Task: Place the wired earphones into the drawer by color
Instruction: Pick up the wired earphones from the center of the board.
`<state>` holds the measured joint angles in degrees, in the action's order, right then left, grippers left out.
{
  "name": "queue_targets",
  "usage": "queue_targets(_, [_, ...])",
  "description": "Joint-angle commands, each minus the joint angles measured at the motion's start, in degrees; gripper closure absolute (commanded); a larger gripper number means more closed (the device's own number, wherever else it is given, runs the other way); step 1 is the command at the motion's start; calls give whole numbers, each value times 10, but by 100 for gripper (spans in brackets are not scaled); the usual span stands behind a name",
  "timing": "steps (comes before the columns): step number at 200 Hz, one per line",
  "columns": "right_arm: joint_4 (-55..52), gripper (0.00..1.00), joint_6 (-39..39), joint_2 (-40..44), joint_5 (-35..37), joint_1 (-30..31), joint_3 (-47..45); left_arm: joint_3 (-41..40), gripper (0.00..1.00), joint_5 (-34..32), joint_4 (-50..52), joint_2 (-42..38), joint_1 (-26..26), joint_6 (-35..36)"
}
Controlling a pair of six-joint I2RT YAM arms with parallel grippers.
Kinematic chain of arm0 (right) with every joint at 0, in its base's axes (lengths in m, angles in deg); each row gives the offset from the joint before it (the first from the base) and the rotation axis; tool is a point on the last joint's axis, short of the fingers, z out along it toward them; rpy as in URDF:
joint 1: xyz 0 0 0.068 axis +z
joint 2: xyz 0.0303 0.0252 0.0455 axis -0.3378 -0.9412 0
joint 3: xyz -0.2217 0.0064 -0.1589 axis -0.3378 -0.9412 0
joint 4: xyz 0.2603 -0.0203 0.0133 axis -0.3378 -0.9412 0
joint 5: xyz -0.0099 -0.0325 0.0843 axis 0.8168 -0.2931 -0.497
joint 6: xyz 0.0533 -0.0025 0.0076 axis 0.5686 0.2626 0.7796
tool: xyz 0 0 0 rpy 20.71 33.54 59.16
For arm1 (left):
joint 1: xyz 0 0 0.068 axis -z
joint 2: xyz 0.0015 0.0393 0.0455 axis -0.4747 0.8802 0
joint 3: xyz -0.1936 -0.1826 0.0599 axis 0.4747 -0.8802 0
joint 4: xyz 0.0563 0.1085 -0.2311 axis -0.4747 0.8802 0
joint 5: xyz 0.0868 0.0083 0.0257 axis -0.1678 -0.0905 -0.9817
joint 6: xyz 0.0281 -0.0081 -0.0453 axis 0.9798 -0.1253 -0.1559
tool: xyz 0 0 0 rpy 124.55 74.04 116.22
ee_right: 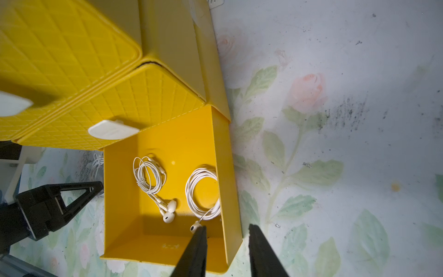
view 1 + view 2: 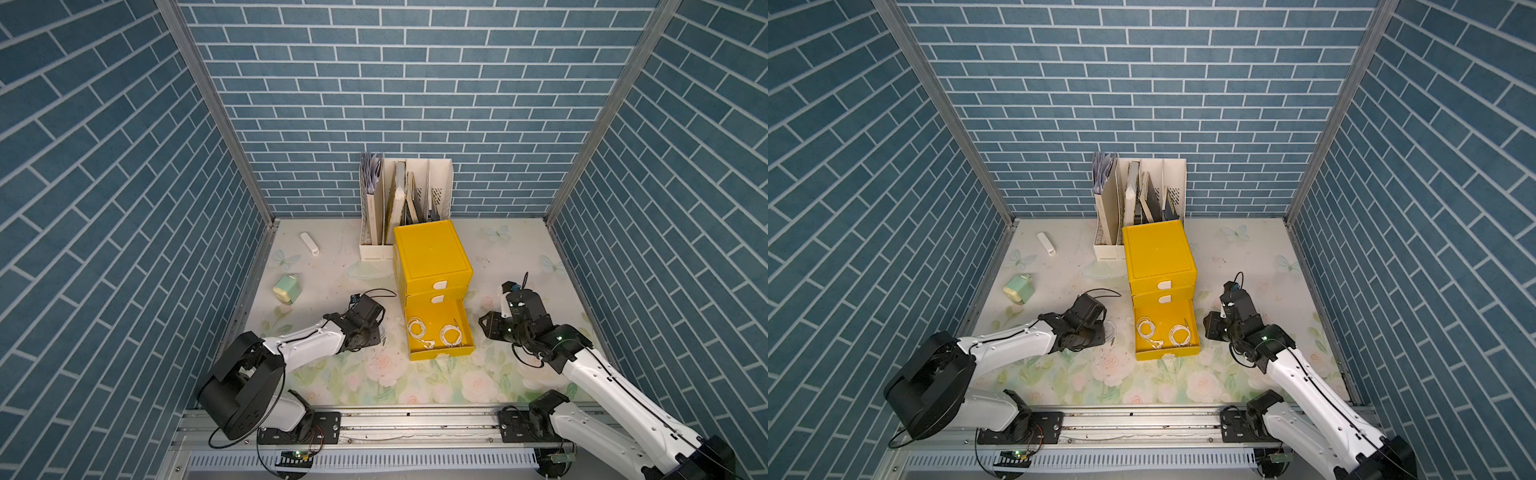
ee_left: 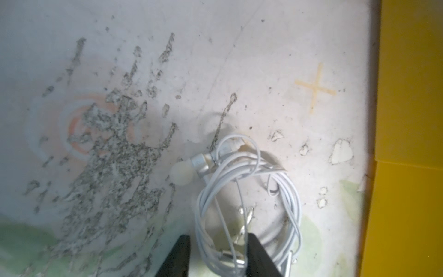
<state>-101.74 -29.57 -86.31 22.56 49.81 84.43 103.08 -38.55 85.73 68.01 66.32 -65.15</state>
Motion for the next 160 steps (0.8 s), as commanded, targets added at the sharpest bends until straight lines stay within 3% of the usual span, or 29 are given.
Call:
queue_targets(1, [10,67,-11,-3,-6,-2,-3,-14,67,-20,7,11,-4,4])
queue_targets(36, [10,67,-11,-4,-6,-2,-2,-12,78,-31,17,-8,-4,6])
queue_targets(95, [9,67,-9,1,-5,-2,-7,8,87,-27,71,-131,11,22])
queue_targets(160, [11,67,-8,0,-4,-2,-10,55,92,-33,138,-227,101,62])
